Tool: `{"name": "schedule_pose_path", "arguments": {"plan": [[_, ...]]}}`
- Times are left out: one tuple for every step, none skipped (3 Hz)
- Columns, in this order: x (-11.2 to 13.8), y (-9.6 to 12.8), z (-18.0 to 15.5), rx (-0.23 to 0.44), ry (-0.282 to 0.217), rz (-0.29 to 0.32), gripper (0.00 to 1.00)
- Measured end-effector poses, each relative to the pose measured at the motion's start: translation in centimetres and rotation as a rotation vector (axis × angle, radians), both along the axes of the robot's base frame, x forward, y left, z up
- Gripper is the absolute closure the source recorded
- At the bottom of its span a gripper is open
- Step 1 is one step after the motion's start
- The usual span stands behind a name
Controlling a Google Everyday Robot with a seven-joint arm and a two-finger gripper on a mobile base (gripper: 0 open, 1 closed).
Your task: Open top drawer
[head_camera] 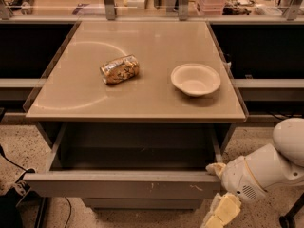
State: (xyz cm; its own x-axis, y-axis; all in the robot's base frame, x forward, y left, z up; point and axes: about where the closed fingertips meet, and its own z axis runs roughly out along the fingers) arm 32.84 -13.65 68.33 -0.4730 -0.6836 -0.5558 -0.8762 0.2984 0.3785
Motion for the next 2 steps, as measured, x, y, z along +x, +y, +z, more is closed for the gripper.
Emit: {"name": "schedule_pose_path", "arguments": {"plan": [[-1.32, 0.27, -0.18, -0.034, 0.026, 0.002, 0.00], [-1.54, 0.44, -0.19, -0.043, 0.032, 0.003, 0.00]]}}
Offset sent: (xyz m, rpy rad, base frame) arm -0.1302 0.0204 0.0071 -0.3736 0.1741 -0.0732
